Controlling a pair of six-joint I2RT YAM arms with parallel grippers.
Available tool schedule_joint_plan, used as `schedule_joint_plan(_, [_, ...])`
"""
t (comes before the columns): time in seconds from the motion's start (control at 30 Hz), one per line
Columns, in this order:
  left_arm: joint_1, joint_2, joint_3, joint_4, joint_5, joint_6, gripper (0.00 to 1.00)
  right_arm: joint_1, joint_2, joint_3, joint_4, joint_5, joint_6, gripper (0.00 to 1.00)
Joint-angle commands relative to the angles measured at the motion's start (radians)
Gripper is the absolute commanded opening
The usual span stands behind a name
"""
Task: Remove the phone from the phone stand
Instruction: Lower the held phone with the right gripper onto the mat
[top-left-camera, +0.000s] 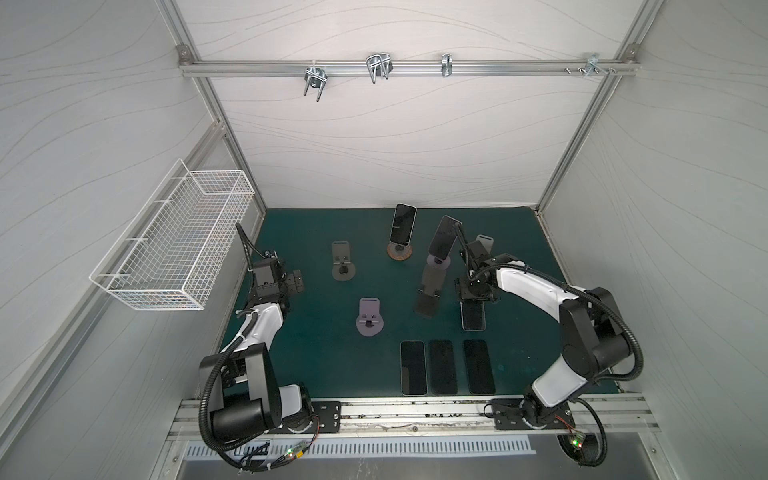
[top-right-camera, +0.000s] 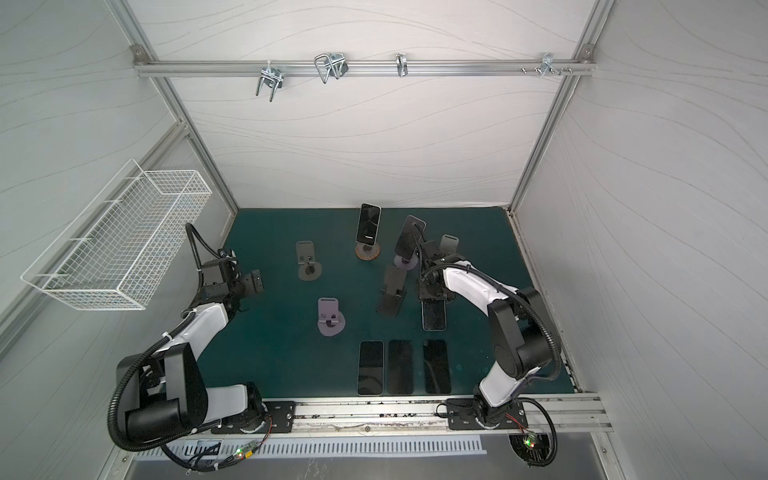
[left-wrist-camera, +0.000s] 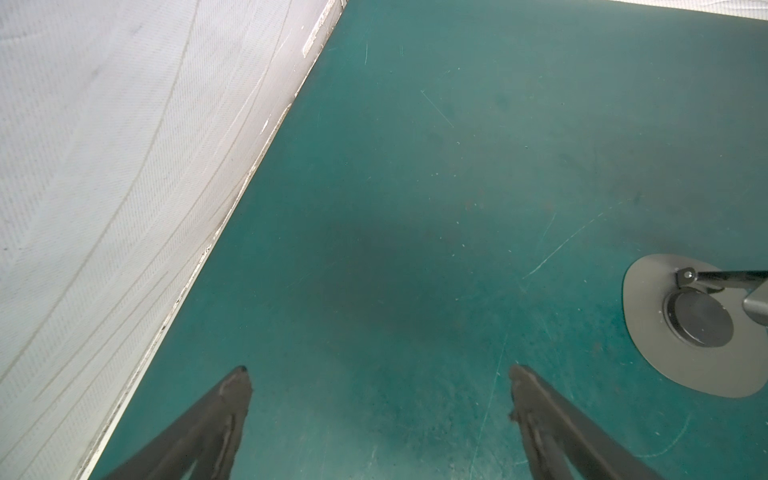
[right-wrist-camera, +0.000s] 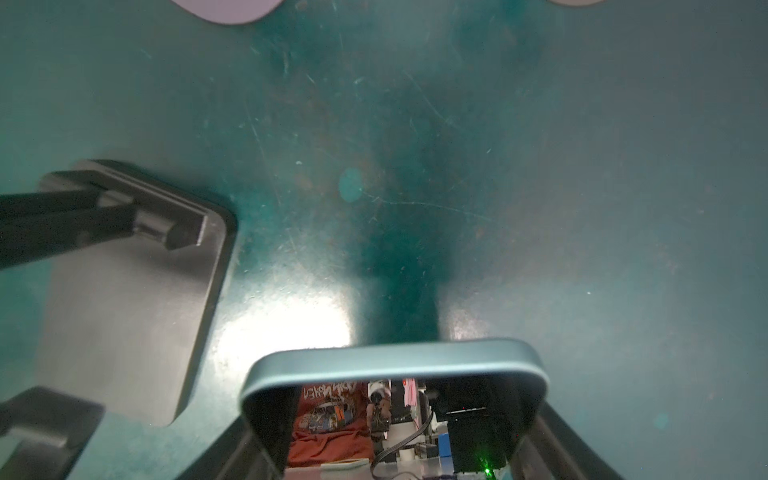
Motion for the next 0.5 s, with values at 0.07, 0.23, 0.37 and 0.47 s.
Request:
schedule_joint_plan(0.07, [0.006, 0.006, 0.033, 0.035, 0.004, 0.008, 0.98, -0.002, 0.037, 0.010, -0.002, 0.019, 0.015, 0.61])
schedule_joint_plan(0.23, [0.005, 0.009, 0.035, 0.033, 0.006, 0.010, 0.98, 0.003, 0.051, 0.015, -0.017, 0.001, 0.021, 0.62])
schedule_joint_plan(0.37, [0.005, 0.005, 0.031, 0.036, 0.005, 0.009, 0.98, 0.003, 0.076, 0.013, -0.009, -0.005, 0.025, 0.62])
schedule_joint_plan(0.47, [0.005, 0.007, 0.034, 0.034, 0.007, 0.009, 0.98, 0.003, 0.100, 0.021, -0.013, 0.000, 0.027, 0.62])
